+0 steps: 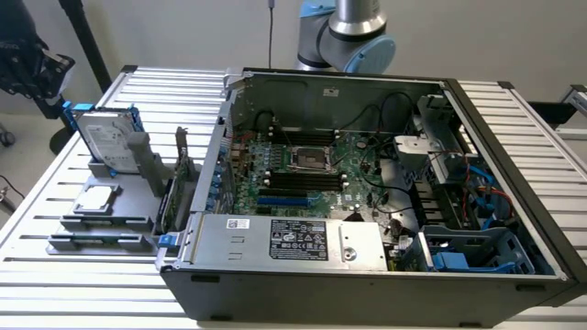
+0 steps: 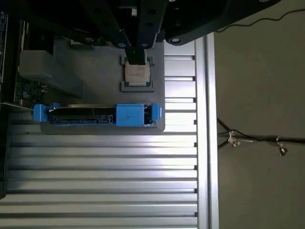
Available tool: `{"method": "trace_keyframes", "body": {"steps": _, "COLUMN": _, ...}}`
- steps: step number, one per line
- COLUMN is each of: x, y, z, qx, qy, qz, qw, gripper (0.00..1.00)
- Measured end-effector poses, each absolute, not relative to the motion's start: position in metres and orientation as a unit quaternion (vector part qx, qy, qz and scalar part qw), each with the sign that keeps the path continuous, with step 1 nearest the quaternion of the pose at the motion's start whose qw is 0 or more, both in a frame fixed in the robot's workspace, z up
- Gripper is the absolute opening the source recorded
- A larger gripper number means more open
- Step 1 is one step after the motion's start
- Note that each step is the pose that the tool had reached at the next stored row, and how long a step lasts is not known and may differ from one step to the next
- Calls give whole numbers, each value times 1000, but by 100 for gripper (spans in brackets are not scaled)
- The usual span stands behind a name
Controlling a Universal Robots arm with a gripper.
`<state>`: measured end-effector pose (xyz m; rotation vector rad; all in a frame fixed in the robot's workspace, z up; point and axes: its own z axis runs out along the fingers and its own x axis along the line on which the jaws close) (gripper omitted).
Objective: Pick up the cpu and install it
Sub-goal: 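Pick up the cpu and move it towards the insertion slot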
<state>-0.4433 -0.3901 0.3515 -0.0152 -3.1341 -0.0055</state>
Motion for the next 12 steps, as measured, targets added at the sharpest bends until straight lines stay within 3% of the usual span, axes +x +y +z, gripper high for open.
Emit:
{"method": "trace_keyframes", "body": {"steps": 5, "x": -443, "y": -390, "z": 351, "qx": -2, "qy": -1000, "qz": -2, "qw": 4, "gripper": 12}}
{"method": "trace_keyframes", "body": {"steps": 12, "x": -443, "y": -390, "z": 351, "qx": 2, "qy": -1000, "qz": -2, "qw": 4, "gripper": 47}}
